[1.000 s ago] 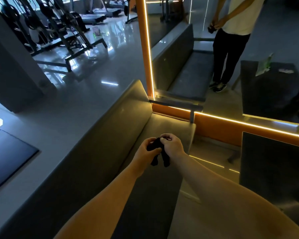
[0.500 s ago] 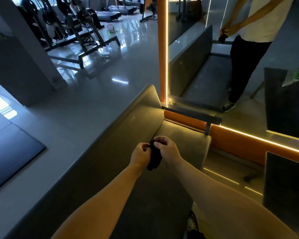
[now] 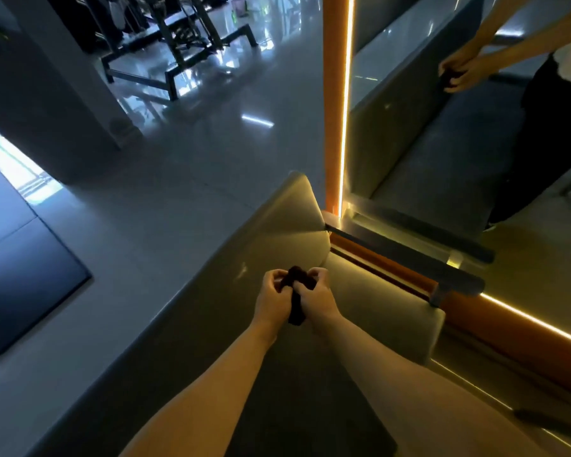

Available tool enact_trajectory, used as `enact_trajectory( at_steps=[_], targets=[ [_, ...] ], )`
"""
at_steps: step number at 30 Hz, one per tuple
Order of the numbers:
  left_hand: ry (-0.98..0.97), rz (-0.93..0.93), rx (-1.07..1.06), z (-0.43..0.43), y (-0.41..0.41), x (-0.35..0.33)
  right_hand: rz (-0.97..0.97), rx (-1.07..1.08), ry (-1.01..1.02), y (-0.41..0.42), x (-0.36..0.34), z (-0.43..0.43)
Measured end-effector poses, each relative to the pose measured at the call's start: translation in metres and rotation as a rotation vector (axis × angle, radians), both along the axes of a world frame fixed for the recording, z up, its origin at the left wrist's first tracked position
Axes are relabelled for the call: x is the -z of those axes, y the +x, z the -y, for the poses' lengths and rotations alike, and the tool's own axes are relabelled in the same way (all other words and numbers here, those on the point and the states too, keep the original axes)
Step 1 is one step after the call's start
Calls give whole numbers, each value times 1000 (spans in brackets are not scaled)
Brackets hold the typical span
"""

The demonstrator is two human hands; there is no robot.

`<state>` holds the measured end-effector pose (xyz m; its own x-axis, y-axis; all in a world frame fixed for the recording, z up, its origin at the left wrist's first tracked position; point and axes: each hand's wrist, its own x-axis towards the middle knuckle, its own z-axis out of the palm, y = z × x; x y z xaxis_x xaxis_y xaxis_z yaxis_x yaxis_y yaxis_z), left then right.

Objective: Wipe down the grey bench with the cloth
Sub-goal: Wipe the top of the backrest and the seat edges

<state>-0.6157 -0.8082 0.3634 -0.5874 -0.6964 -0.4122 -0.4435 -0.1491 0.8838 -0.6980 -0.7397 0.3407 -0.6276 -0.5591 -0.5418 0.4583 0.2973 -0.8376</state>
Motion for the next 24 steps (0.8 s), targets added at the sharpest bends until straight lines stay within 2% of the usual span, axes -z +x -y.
enact_trajectory(
  at_steps=[4,7,10,14,17,19,21,24],
  targets=[
    [-167,47,66,50,-62,19,-74,86,-3,-66,22,46],
    [-410,138,186,93,-102,34,-74,182,-33,-111,37,86],
    [-751,319,316,146,-130,55,-83,242,-55,-150,50,129],
    [-933,576,414,211,-165,81,-132,297,-106,-197,70,190],
    [-970,690,465,233,-192,107,-240,309,-124,-232,81,234],
    [-1129,748,456,236,-199,129,-320,257,-112,-249,93,259],
    [-1284,752,391,237,-200,147,-426,203,-78,-255,110,274],
    [-1400,718,352,243,-201,162,-590,245,-76,-254,148,280]
  ],
)
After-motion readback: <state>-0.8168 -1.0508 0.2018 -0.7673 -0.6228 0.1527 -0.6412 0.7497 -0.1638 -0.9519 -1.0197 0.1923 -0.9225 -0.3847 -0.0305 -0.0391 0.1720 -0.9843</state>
